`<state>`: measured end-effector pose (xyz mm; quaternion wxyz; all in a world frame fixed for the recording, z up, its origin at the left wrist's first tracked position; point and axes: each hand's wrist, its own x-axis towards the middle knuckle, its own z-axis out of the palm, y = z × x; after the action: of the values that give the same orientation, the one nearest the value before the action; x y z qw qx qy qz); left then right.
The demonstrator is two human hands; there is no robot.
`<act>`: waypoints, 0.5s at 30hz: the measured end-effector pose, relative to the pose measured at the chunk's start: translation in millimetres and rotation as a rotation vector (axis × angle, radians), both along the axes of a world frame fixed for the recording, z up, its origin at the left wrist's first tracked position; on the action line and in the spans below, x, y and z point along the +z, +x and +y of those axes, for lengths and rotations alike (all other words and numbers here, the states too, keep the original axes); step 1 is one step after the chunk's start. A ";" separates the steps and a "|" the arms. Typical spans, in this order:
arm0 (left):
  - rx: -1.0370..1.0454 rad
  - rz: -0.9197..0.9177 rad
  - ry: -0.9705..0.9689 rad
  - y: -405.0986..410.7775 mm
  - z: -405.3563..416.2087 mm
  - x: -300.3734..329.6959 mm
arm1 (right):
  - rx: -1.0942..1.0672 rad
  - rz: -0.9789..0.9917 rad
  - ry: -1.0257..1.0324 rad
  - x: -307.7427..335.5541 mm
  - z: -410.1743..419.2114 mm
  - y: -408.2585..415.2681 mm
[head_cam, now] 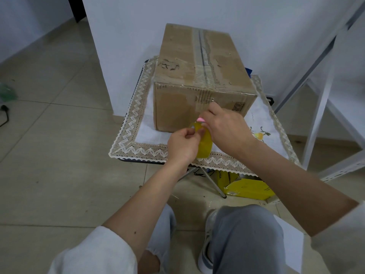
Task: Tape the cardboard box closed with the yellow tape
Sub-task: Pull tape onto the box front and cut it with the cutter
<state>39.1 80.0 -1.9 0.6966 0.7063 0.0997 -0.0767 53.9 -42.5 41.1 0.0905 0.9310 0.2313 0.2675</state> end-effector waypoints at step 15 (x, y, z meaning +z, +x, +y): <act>0.022 0.007 -0.004 -0.4 0.3 3.1 | 0.018 0.002 0.089 -3.6 -4.2 -5.8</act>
<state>38.6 80.3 1.2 0.6985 0.7035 0.1098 -0.0717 48.1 -46.8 37.4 0.0463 0.9323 0.2274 0.2776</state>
